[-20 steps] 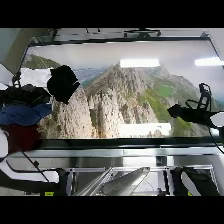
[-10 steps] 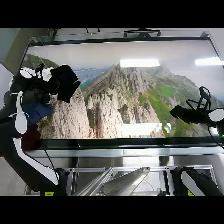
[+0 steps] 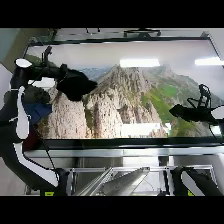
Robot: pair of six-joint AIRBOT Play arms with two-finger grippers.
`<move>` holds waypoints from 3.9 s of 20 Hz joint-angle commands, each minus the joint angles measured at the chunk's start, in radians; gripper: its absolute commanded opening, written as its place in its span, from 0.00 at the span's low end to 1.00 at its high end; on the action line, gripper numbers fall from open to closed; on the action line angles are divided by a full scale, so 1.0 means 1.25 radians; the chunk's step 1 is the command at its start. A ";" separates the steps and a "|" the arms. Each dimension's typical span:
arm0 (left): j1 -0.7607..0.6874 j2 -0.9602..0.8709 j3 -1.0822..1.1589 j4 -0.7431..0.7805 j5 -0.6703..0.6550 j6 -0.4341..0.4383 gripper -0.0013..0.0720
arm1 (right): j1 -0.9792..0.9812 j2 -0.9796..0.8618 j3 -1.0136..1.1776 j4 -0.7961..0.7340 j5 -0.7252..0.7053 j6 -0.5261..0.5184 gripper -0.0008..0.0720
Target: Fold the shirts.
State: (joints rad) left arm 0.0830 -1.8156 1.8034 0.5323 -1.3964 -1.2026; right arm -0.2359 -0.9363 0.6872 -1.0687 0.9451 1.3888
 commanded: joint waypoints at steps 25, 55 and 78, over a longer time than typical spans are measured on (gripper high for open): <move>-0.294 -0.021 -0.250 0.221 0.108 -0.067 0.99 | 0.250 -0.253 0.052 0.209 0.065 -0.286 0.71; -0.336 0.362 0.087 0.119 -0.077 -0.095 0.04 | 0.143 0.150 0.541 0.231 0.125 -0.338 0.03; -0.131 -0.027 -0.112 0.252 0.107 0.029 0.99 | 0.083 -0.362 0.283 0.222 -0.016 -0.287 0.76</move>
State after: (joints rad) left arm -0.1425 -1.8095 1.6173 0.8421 -1.1915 -1.1698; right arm -0.0624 -1.3972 1.0424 -0.7700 0.8600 1.0176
